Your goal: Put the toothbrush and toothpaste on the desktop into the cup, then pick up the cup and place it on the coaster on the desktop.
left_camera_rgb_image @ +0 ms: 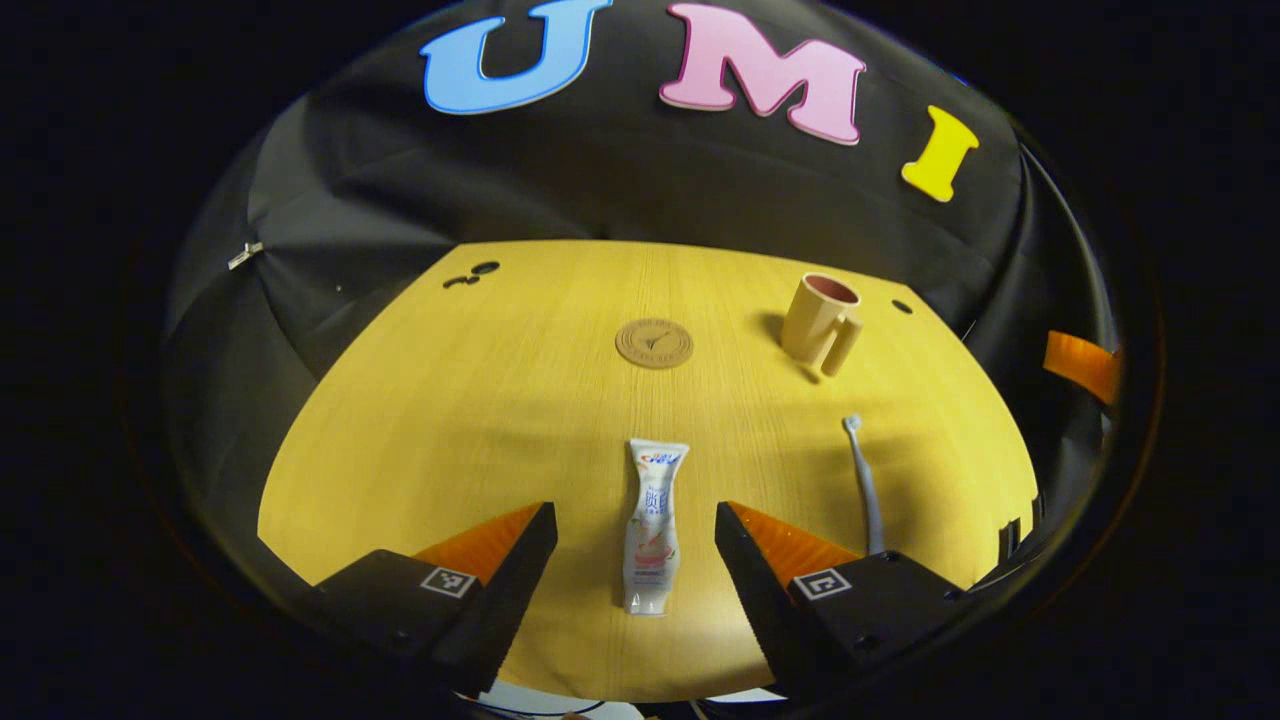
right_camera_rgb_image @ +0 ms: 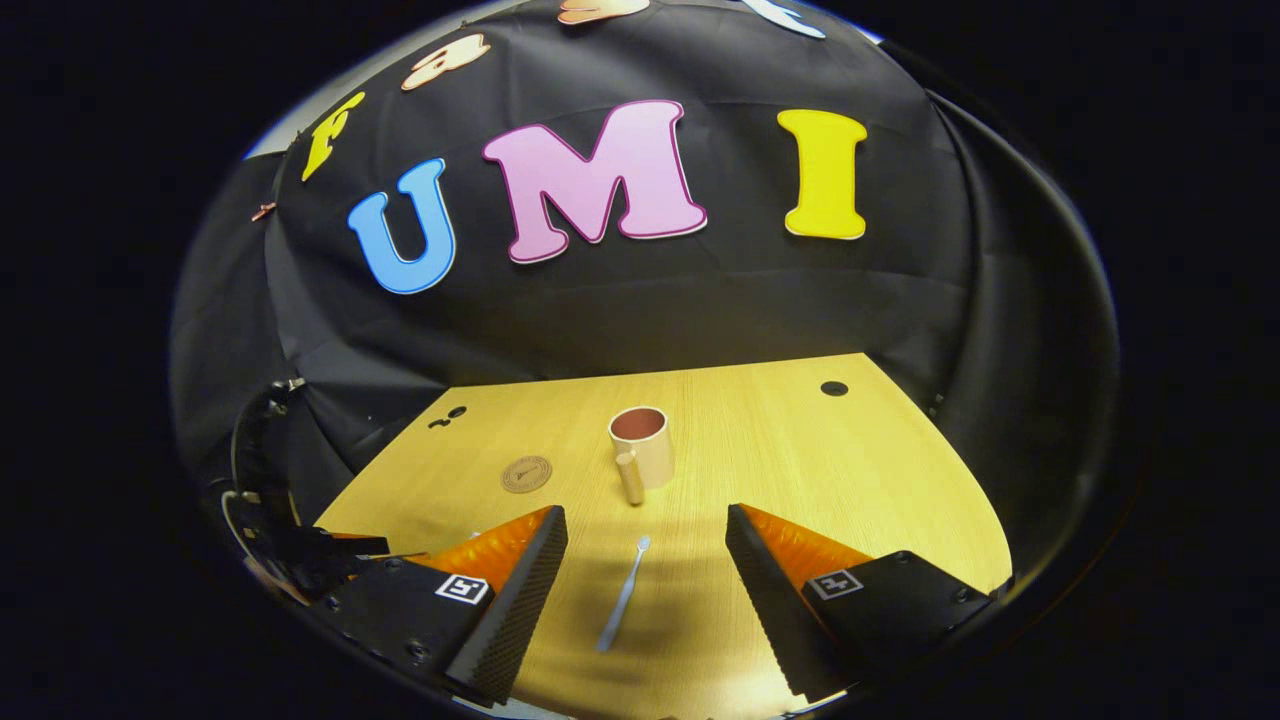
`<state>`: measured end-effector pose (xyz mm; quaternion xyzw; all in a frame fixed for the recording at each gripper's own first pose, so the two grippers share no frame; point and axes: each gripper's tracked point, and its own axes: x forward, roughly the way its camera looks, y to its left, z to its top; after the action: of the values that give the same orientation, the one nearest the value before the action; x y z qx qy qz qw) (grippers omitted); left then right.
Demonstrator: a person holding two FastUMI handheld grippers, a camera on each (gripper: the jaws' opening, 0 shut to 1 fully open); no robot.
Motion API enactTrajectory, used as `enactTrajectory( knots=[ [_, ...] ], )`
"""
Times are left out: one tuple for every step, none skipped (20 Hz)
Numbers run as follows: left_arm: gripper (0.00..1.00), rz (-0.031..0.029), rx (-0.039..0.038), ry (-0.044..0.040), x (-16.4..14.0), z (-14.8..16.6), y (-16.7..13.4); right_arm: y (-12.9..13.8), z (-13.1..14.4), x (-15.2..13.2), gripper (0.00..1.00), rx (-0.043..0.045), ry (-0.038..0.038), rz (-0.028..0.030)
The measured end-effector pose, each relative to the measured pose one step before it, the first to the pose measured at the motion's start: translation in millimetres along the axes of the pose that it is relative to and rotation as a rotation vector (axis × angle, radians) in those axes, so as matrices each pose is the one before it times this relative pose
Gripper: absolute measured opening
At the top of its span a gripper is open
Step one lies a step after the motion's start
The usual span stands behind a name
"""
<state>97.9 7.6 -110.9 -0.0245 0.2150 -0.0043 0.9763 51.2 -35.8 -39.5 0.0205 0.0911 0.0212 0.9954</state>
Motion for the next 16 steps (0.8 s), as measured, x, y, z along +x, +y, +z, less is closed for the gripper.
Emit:
enactTrajectory(
  knots=[
    [0.99,0.00899,0.00285,0.02616,8.62,-5.27,1.00,-4.05,-2.94,0.70,0.99,0.00054,0.01022,-0.00101],
    [0.99,0.00217,0.00342,0.01838,7.03,-2.71,-1.13,-4.37,-3.53,1.81,0.98,0.00099,0.00939,-0.00122],
    [0.99,0.00288,0.00548,0.01510,6.83,-2.12,-0.22,-3.34,-5.16,2.20,0.98,0.00295,0.01581,0.00072],
    [0.99,0.00381,0.00706,0.01644,6.72,-1.70,-0.43,-3.49,-6.70,1.57,0.98,0.00350,0.01964,0.00141],
    [0.99,0.00525,0.01116,0.02005,7.22,-2.66,-0.84,-3.98,-6.63,0.86,0.98,-0.00013,0.02247,-0.00218],
    [0.99,0.01905,0.01403,0.03030,6.35,-4.02,2.64,-4.95,-7.28,2.09,0.99,-0.00199,0.02628,-0.00559],
    [0.98,0.00880,0.01027,0.02252,6.79,-1.96,-0.07,-2.25,-6.87,1.68,0.99,-0.00003,0.02052,-0.00015],
    [0.98,0.00459,0.00254,0.02021,5.48,-0.73,-0.33,-0.09,-5.35,1.82,0.98,0.00272,0.01491,0.00104],
    [0.98,-0.00123,-0.00569,0.01581,4.48,-1.23,-1.04,-0.38,-4.98,1.20,0.98,0.00240,0.01735,0.00529],
    [0.97,-0.00352,-0.01083,0.01355,4.12,-0.49,-1.32,-0.48,-5.99,0.40,0.98,0.00060,0.01734,0.00583],
    [0.96,-0.00284,-0.01026,0.01472,3.20,-2.17,-0.56,-0.75,-5.59,0.92,0.98,-0.00004,0.01583,0.00425],
    [0.94,-0.00721,-0.00797,0.01654,2.68,-2.47,-1.45,0.82,-4.68,0.39,0.99,0.00213,0.01700,0.00161],
    [0.93,0.00090,-0.00350,0.00743,1.64,-0.80,0.54,0.71,-4.15,-0.80,0.99,0.00671,0.01044,-0.00009],
    [0.93,-0.00270,0.00322,-0.01055,1.33,3.99,0.87,1.50,-2.37,-0.47,0.99,0.01017,0.00602,0.00438],
    [0.92,-0.00075,-0.00253,0.00919,0.38,-2.15,0.46,1.74,-2.68,0.29,0.99,0.00668,0.00690,0.00511],
    [0.89,0.00150,-0.00389,0.00773,-1.41,-0.23,-0.17,1.74,-3.07,0.33,0.99,0.00253,0.00808,0.00233]
  ],
)
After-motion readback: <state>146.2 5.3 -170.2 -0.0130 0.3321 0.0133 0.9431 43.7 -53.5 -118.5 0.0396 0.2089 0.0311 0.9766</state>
